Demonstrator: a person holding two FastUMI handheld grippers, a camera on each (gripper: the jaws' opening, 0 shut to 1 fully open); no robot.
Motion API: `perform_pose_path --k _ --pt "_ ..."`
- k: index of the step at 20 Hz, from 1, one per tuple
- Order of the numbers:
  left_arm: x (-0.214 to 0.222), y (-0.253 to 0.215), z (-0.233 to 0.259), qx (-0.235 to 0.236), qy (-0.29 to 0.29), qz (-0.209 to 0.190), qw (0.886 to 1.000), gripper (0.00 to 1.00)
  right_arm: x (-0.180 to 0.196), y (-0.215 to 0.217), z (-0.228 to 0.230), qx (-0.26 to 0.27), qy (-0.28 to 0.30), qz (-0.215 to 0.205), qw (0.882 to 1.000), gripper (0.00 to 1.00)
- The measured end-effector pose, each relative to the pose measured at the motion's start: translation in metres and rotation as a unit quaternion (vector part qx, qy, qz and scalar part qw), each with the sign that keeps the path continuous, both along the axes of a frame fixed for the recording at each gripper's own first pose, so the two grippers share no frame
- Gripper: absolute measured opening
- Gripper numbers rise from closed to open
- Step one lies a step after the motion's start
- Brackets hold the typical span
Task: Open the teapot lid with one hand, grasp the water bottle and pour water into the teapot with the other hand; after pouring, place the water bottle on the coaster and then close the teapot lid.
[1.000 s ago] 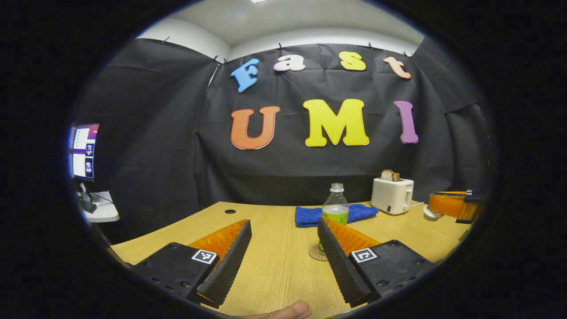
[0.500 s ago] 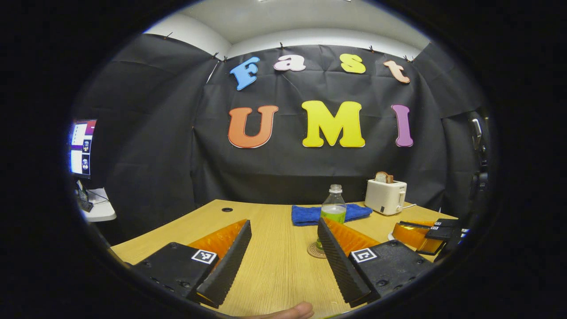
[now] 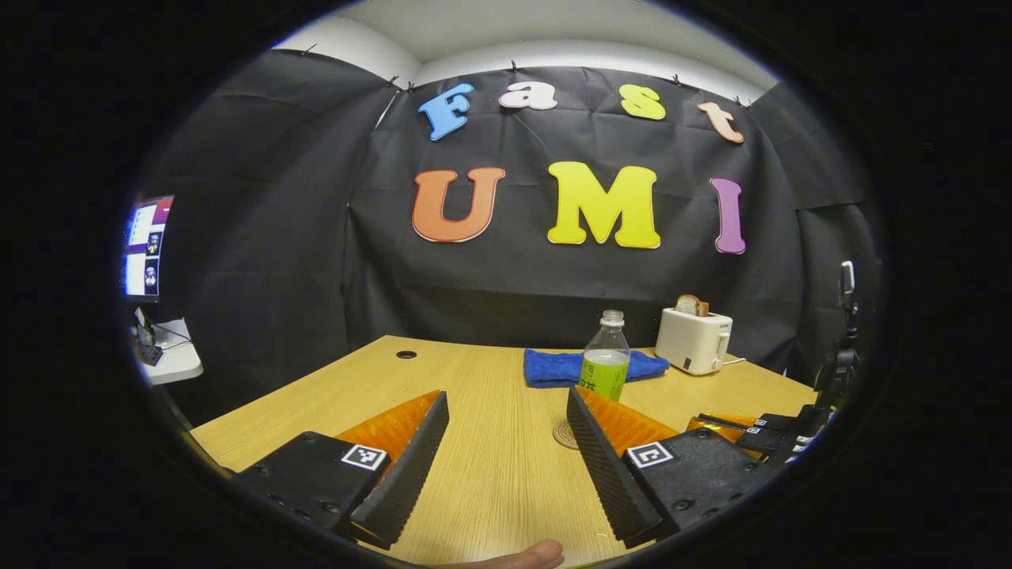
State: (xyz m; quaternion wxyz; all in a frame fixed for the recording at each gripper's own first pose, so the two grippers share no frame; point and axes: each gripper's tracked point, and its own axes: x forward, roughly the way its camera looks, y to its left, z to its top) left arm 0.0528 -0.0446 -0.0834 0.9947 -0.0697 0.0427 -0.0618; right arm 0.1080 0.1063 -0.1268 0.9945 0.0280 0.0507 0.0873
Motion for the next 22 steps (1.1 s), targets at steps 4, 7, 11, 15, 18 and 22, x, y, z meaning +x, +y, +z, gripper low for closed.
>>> perform_pose_path --k 4,7,11,15,18,22 --pt "0.000 -0.004 -0.002 0.001 0.001 -0.005 1.000 0.94 -0.001 0.003 -0.003 -0.003 -0.001 0.001 1.000 0.01" --pt "-0.001 -0.004 -0.002 0.003 0.001 -0.007 1.000 0.94 0.000 0.003 -0.015 -0.007 0.010 -0.002 1.000 0.01" --pt "-0.001 -0.005 -0.002 0.002 0.005 -0.009 1.000 0.94 0.000 0.005 -0.013 -0.012 0.012 -0.003 1.000 0.03" --pt "-0.006 -0.008 0.004 0.004 0.003 -0.014 1.000 0.94 -0.010 0.008 0.011 -0.017 -0.012 0.001 1.000 0.19" --pt "-0.014 -0.007 0.013 0.001 -0.001 -0.019 1.000 0.94 -0.025 0.003 0.042 -0.026 -0.037 -0.018 0.999 0.37" --pt "-0.026 0.005 0.033 0.009 -0.014 -0.004 1.000 0.94 -0.054 -0.006 0.091 -0.018 -0.070 -0.024 0.997 0.48"
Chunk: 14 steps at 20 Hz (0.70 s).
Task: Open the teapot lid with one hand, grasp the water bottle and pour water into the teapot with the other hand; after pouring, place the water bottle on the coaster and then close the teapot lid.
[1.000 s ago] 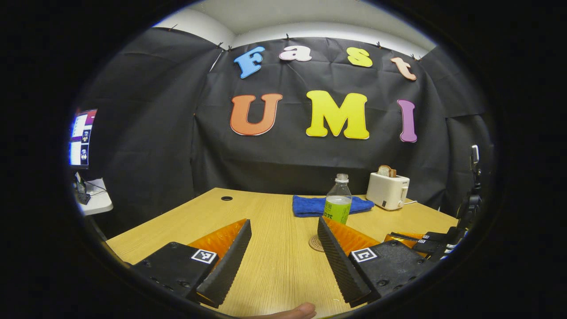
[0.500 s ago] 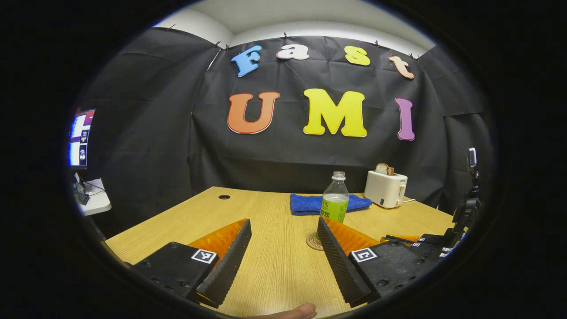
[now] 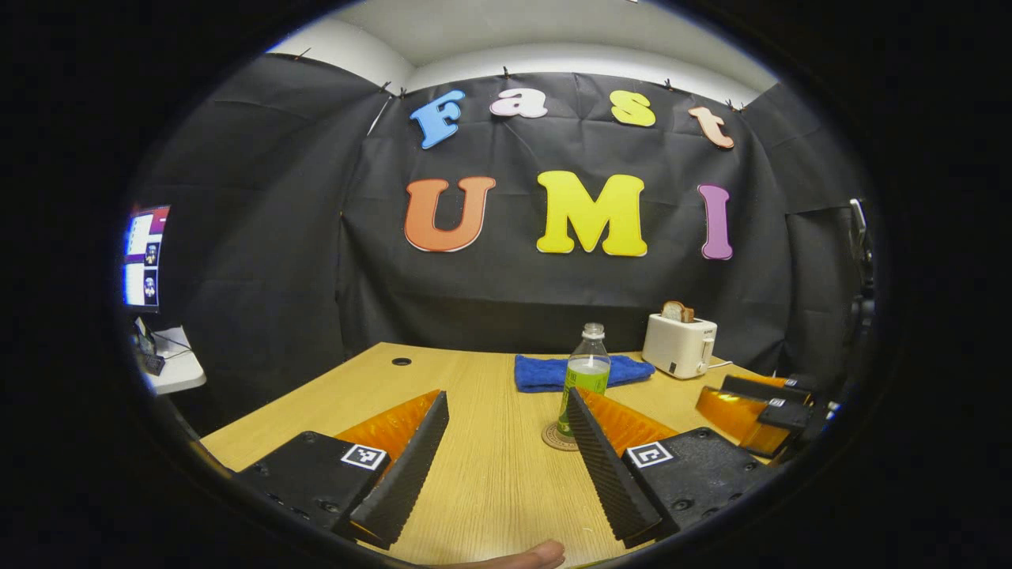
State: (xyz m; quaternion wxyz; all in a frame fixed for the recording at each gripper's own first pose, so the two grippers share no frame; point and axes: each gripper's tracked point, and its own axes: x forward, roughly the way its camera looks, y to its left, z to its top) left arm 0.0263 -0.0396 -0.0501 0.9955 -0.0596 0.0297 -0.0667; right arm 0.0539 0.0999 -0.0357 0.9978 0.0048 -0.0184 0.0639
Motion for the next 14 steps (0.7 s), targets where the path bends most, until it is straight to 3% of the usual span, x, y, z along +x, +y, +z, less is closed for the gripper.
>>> perform_pose_path --k 5,12,14 --pt "-0.024 0.001 0.022 0.031 -0.017 0.003 0.999 0.94 -0.038 -0.032 0.045 -0.008 -0.032 -0.022 0.999 0.59" --pt "-0.043 -0.007 0.038 0.046 -0.034 0.006 0.998 0.94 -0.071 -0.067 0.052 -0.042 -0.037 -0.047 0.997 0.96" --pt "-0.046 -0.010 0.039 0.044 -0.033 0.008 0.998 0.94 -0.071 -0.073 0.046 -0.040 -0.028 -0.051 0.997 0.96"
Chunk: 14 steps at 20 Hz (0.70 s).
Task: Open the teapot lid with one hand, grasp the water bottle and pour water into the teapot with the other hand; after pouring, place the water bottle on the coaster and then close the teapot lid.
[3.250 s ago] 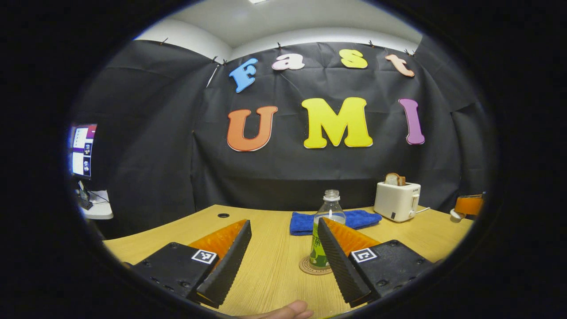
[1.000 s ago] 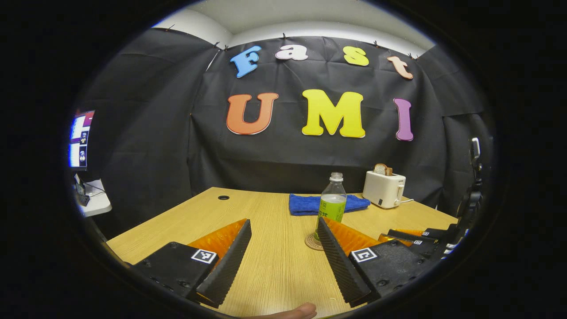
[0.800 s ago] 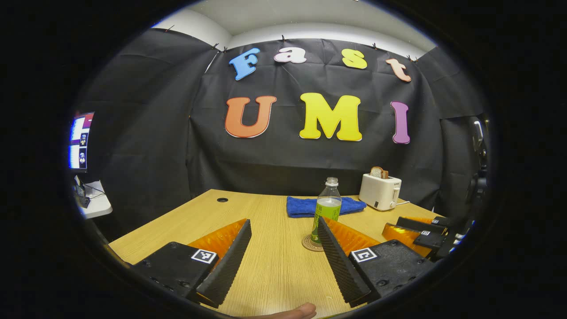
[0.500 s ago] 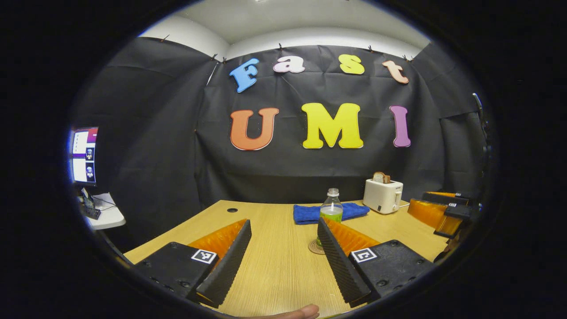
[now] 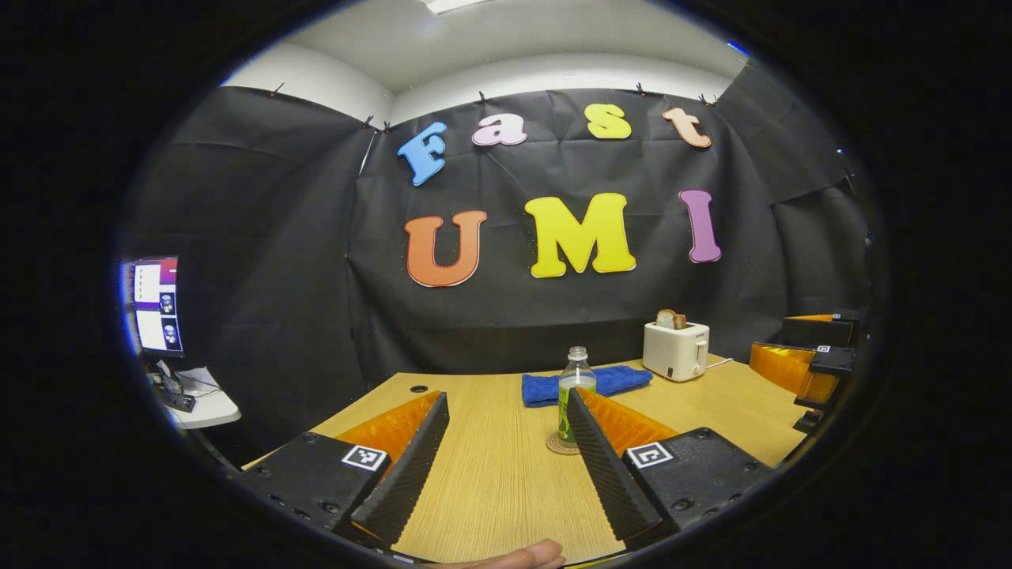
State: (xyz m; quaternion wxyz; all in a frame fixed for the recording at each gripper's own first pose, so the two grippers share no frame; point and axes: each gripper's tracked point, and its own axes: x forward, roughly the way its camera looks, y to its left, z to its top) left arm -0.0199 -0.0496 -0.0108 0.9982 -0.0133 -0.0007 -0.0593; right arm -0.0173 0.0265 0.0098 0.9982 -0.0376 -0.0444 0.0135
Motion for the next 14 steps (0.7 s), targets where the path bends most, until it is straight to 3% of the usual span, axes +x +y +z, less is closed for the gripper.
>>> perform_pose_path --k 6,14 --pt "0.006 -0.006 -0.010 0.001 0.011 0.010 1.000 0.94 0.004 -0.027 -0.017 0.024 0.018 -0.006 1.000 0.95" --pt "0.012 -0.016 -0.023 0.001 0.024 0.007 1.000 0.94 -0.001 -0.036 -0.013 0.001 0.003 -0.024 1.000 0.95"
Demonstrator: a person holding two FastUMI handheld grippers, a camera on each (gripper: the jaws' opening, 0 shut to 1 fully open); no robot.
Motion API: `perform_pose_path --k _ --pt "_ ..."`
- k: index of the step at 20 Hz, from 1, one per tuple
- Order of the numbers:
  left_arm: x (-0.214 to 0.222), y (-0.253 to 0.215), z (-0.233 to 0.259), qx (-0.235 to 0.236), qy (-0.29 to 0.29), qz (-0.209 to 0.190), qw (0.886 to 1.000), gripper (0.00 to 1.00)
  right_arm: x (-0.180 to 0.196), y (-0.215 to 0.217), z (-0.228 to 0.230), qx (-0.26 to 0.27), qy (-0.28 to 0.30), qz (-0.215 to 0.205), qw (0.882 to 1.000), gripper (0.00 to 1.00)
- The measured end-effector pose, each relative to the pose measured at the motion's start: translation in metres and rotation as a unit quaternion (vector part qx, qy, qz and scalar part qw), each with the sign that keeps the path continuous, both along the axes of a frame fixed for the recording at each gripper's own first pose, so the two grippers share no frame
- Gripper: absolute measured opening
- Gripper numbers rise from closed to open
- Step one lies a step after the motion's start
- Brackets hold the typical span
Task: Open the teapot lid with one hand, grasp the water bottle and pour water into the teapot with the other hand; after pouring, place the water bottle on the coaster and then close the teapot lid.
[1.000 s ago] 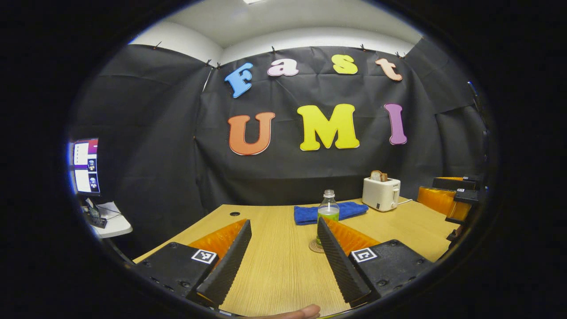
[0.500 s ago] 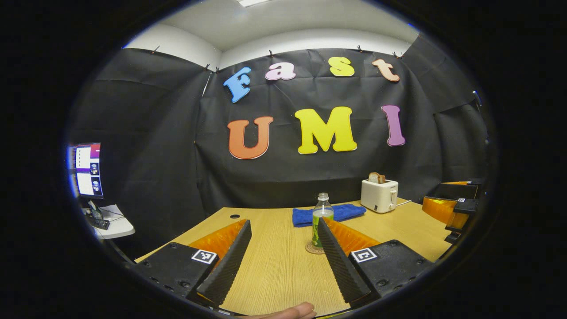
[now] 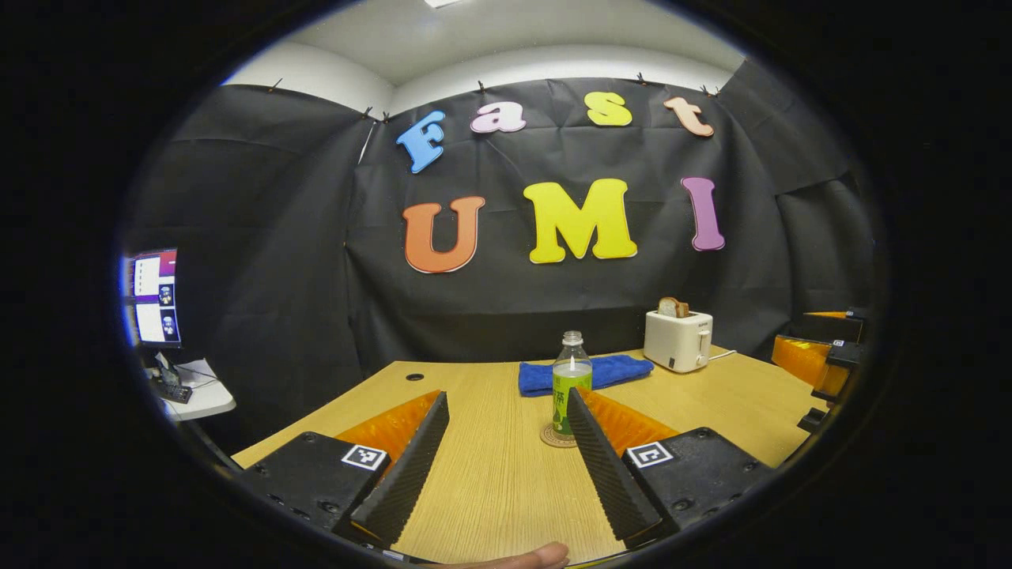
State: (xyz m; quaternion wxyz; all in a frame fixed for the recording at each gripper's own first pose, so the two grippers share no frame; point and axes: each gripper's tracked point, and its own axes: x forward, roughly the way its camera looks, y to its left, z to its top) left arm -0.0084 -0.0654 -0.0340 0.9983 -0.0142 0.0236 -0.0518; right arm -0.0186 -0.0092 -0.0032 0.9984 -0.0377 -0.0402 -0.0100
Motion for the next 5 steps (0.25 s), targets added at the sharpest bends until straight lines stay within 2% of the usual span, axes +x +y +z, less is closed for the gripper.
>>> perform_pose_path --k 5 --pt "0.0013 0.0014 -0.0014 -0.004 0.002 0.002 1.000 0.94 0.0009 0.0001 -0.0005 0.000 0.003 0.001 1.000 0.95"
